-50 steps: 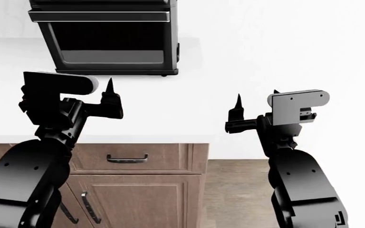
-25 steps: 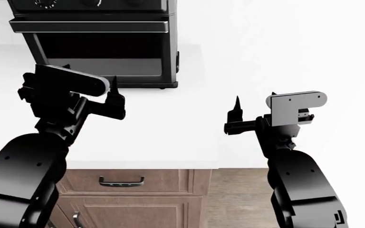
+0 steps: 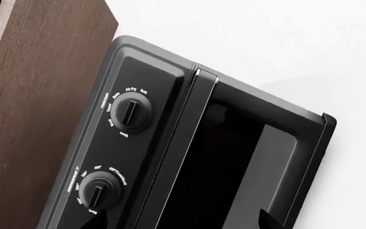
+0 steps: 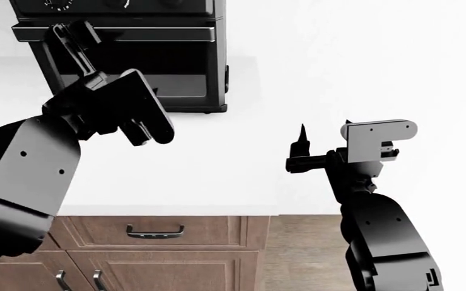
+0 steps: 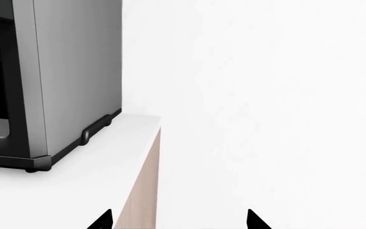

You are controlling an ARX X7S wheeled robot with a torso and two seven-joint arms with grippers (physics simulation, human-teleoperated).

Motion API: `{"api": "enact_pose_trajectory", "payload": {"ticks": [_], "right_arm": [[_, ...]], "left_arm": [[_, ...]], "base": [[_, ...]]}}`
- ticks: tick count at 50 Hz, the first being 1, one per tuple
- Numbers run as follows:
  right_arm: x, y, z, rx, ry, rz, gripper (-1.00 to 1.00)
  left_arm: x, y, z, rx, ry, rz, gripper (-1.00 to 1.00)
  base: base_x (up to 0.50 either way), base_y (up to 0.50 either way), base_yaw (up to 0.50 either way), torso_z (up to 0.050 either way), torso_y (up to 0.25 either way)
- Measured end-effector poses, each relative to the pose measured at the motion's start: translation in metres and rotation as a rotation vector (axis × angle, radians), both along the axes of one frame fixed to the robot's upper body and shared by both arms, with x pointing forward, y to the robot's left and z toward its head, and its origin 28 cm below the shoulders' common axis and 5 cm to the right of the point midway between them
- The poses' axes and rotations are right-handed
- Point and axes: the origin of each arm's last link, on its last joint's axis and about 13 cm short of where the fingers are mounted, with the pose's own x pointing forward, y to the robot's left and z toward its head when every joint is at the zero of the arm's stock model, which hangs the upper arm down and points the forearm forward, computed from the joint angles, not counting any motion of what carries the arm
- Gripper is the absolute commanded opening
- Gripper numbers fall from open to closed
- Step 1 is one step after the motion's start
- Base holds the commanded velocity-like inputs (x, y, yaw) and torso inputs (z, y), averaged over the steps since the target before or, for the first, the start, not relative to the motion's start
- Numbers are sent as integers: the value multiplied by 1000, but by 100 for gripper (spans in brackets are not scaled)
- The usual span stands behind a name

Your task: Open the toaster oven door.

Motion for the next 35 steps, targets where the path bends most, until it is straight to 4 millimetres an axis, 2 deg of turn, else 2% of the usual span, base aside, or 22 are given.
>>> {"api": "enact_pose_trajectory", "payload": {"ticks": [16, 35], "right_arm": [[2, -1, -3, 13, 5, 3, 100], [3, -2, -4, 19, 9, -2, 100]], "left_arm": [[35, 7, 29, 257, 21, 47, 100], [69, 5, 38, 386, 40, 82, 100]], "base": [[0, 0, 0, 0, 0], [0, 0, 0, 0, 0]]}}
